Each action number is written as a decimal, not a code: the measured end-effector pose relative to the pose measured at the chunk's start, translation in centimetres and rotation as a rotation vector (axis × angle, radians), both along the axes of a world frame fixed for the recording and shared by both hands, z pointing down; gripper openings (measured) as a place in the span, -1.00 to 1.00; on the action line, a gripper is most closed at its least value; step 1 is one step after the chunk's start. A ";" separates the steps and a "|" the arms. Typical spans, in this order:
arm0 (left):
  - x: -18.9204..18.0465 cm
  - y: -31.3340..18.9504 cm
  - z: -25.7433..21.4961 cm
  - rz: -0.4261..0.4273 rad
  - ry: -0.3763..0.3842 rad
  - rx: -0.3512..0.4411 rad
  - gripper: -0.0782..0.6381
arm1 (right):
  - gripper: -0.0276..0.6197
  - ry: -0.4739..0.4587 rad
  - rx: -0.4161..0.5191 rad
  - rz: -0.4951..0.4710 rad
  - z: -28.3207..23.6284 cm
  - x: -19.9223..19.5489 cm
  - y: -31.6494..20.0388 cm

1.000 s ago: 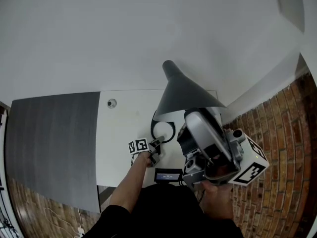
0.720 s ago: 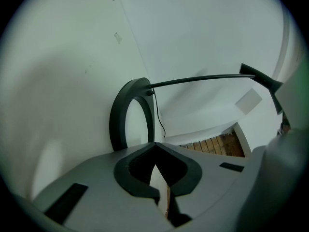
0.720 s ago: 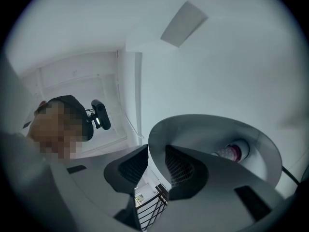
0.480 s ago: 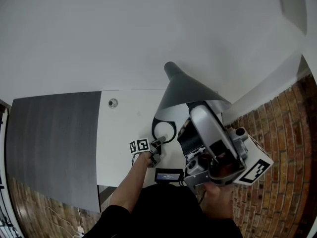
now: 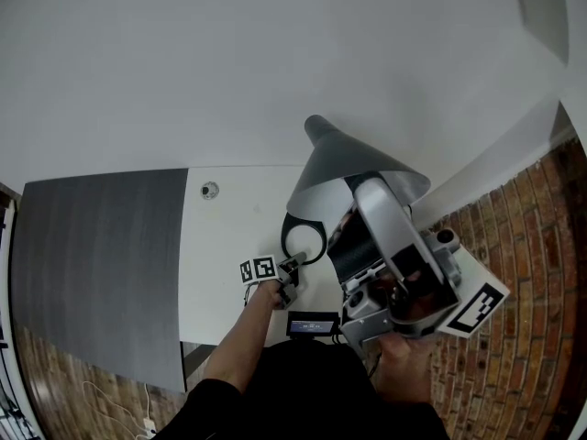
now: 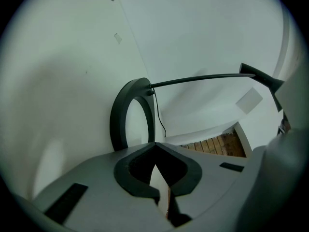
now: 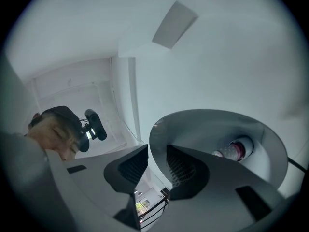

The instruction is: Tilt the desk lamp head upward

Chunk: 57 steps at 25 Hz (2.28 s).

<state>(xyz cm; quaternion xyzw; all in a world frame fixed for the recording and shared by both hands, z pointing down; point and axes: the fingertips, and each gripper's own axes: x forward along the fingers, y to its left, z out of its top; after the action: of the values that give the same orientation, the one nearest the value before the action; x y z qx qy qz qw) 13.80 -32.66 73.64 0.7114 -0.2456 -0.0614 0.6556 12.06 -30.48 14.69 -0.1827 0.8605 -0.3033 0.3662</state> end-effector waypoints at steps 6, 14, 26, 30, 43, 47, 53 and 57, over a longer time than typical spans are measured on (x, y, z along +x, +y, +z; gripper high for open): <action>0.1 0.0 0.0 0.007 0.001 -0.001 -0.75 | -0.56 -0.018 -0.017 -0.006 0.0 -0.1 -0.2; 0.1 0.0 0.0 0.024 0.004 -0.002 -0.75 | -0.56 0.163 0.066 0.001 0.8 -0.9 1.2; -0.1 -0.2 0.0 0.026 0.008 0.001 -0.75 | -0.56 0.305 0.185 0.008 2.3 -0.7 2.8; 0.1 0.1 0.1 0.024 0.007 -0.001 -0.75 | -0.56 0.223 0.145 0.049 0.9 0.1 1.1; 0.2 0.0 0.1 0.028 -0.002 -0.004 -0.75 | -0.56 0.048 0.039 0.061 -0.9 0.9 -1.2; 0.2 0.2 0.1 0.036 -0.004 -0.007 -0.75 | -0.56 0.020 0.016 0.067 -1.3 0.9 -1.8; 0.3 0.0 0.1 0.043 -0.002 -0.008 -0.76 | -0.56 -0.024 -0.026 0.071 -1.7 0.8 -3.0; 0.4 0.2 0.1 0.049 -0.005 -0.004 -0.76 | -0.56 -0.043 -0.041 0.061 -1.8 0.8 -3.2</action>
<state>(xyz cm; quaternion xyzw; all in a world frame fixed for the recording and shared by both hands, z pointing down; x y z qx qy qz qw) 14.16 -32.44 73.71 0.7161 -0.2299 -0.0429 0.6577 12.84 -33.67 12.86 -0.2099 0.8400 -0.3135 0.3899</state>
